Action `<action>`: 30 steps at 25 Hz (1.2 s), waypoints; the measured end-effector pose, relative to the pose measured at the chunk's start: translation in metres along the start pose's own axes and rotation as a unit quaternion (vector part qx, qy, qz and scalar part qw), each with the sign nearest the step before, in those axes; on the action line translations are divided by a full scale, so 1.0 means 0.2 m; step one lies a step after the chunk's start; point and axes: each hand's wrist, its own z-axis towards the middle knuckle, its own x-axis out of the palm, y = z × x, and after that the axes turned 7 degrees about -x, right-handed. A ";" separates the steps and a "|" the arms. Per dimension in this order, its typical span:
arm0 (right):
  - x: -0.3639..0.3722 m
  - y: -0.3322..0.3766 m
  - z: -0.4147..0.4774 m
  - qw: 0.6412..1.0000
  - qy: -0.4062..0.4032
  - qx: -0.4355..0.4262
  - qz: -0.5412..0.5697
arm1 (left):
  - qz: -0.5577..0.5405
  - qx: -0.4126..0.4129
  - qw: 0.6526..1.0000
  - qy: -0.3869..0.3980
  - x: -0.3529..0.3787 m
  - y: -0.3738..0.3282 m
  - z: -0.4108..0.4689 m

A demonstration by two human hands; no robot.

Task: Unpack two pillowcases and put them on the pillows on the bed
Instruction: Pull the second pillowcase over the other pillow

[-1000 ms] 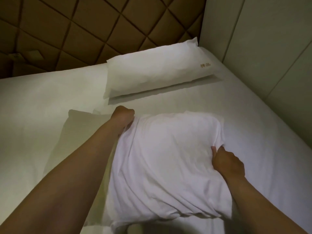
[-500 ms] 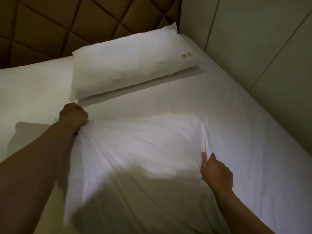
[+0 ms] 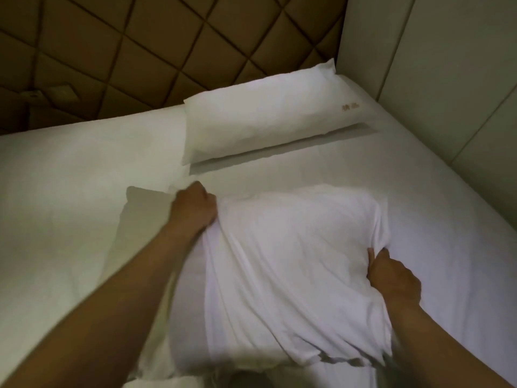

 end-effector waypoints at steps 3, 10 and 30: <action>-0.04 0.02 -0.08 1.000 0.005 -0.006 -0.010 | -0.027 -0.091 0.992 0.079 0.04 -0.02 -0.28; -0.17 0.10 -0.18 0.999 0.045 0.011 0.018 | 0.003 -0.138 0.974 0.181 0.06 0.35 -0.86; -0.35 -0.05 -0.11 0.995 0.018 0.078 0.055 | -0.154 -0.081 0.982 0.067 -0.04 0.74 -0.95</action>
